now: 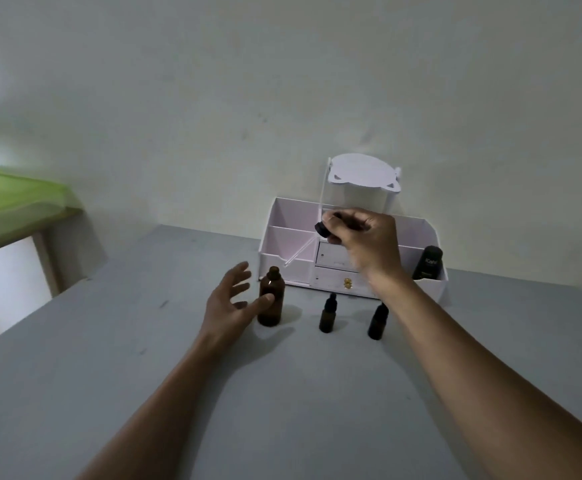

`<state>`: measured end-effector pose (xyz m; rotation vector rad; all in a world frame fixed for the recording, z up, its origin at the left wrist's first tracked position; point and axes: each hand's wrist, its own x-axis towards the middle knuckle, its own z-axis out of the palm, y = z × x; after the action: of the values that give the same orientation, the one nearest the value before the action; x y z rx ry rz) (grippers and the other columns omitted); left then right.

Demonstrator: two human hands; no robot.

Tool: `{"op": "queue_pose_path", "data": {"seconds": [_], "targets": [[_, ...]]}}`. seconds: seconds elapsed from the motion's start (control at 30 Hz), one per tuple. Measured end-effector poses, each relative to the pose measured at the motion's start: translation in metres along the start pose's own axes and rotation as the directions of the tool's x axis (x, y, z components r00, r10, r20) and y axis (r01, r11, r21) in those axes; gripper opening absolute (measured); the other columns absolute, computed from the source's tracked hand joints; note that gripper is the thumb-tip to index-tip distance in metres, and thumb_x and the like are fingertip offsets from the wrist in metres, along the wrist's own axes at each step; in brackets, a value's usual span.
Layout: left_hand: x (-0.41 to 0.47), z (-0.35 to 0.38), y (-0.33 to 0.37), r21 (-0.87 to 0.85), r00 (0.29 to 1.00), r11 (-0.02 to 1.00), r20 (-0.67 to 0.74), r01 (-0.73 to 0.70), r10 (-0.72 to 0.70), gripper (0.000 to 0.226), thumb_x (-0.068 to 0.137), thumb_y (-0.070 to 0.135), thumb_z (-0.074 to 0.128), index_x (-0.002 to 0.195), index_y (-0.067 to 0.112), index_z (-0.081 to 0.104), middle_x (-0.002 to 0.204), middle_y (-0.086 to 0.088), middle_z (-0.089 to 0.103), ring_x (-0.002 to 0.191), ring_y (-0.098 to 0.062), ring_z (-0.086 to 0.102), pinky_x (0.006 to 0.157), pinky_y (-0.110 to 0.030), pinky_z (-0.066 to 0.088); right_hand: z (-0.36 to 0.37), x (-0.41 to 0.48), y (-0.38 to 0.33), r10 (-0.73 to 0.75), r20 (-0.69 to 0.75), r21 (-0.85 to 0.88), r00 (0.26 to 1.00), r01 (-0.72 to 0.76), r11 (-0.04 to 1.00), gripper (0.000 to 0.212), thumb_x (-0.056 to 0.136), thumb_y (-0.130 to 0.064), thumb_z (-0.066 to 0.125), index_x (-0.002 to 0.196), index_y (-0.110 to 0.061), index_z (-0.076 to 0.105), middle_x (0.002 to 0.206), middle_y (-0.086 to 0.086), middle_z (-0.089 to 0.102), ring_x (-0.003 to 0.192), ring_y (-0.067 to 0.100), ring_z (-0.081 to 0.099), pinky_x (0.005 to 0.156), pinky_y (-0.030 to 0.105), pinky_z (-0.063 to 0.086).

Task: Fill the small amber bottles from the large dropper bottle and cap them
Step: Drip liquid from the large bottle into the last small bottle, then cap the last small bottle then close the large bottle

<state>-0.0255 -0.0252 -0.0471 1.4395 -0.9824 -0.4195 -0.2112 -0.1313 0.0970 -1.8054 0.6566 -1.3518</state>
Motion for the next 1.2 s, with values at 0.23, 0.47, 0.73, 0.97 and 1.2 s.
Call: {"op": "queue_pose_path", "data": {"seconds": [0.23,0.47,0.73,0.97,1.2], "targets": [[0.008,0.002,-0.009,0.016,0.987,1.0,0.158,-0.004,0.001,0.058,0.079,0.019,0.083,0.133,0.024,0.064,0.119,0.005,0.073,0.109,-0.004,0.068,0.098,-0.03,0.056,0.017,0.005,0.013,-0.033,0.059,-0.048,0.998,0.036,0.998,0.003,0.086,-0.016,0.076,0.084,-0.018,0.078,0.082,0.006,0.077,0.081,0.033,0.073,0.08,0.053,0.06],[0.008,0.003,-0.011,0.018,0.988,1.0,0.154,0.008,-0.011,0.052,0.086,0.011,0.077,0.134,0.027,0.062,0.119,0.001,0.072,0.105,-0.011,0.071,0.092,-0.03,0.057,0.026,0.01,0.009,-0.067,0.089,-0.089,0.994,0.075,0.993,0.005,0.087,-0.016,0.075,0.083,-0.017,0.077,0.077,-0.003,0.076,0.072,0.017,0.073,0.079,0.042,0.062],[0.009,0.004,-0.01,0.019,0.988,1.0,0.153,0.005,-0.008,0.051,0.088,0.012,0.076,0.134,0.027,0.06,0.118,0.001,0.071,0.103,-0.004,0.069,0.086,-0.019,0.055,0.043,0.01,0.015,-0.073,0.267,-0.247,0.961,0.141,0.959,0.008,0.089,-0.016,0.072,0.092,-0.012,0.077,0.083,-0.004,0.075,0.069,-0.006,0.068,0.069,0.009,0.053],[0.007,0.003,-0.006,0.054,0.989,0.999,0.15,-0.003,-0.006,0.051,0.09,0.013,0.074,0.138,0.022,0.059,0.118,0.003,0.069,0.1,0.001,0.067,0.075,-0.006,0.052,0.06,-0.008,0.045,0.057,0.386,-0.392,0.921,0.107,0.914,0.015,0.087,-0.021,0.075,0.099,-0.014,0.077,0.095,0.001,0.076,0.083,0.01,0.07,0.078,0.023,0.056],[0.004,0.001,-0.006,0.076,0.989,0.997,0.149,-0.014,0.002,0.053,0.089,0.016,0.076,0.138,0.024,0.058,0.119,0.002,0.07,0.101,-0.001,0.068,0.095,-0.027,0.057,0.039,-0.023,0.041,0.07,0.384,-0.355,0.921,0.078,0.932,0.048,0.085,-0.024,0.075,0.131,-0.028,0.061,0.108,-0.009,0.067,0.088,0.006,0.067,0.069,0.006,0.045]]}}
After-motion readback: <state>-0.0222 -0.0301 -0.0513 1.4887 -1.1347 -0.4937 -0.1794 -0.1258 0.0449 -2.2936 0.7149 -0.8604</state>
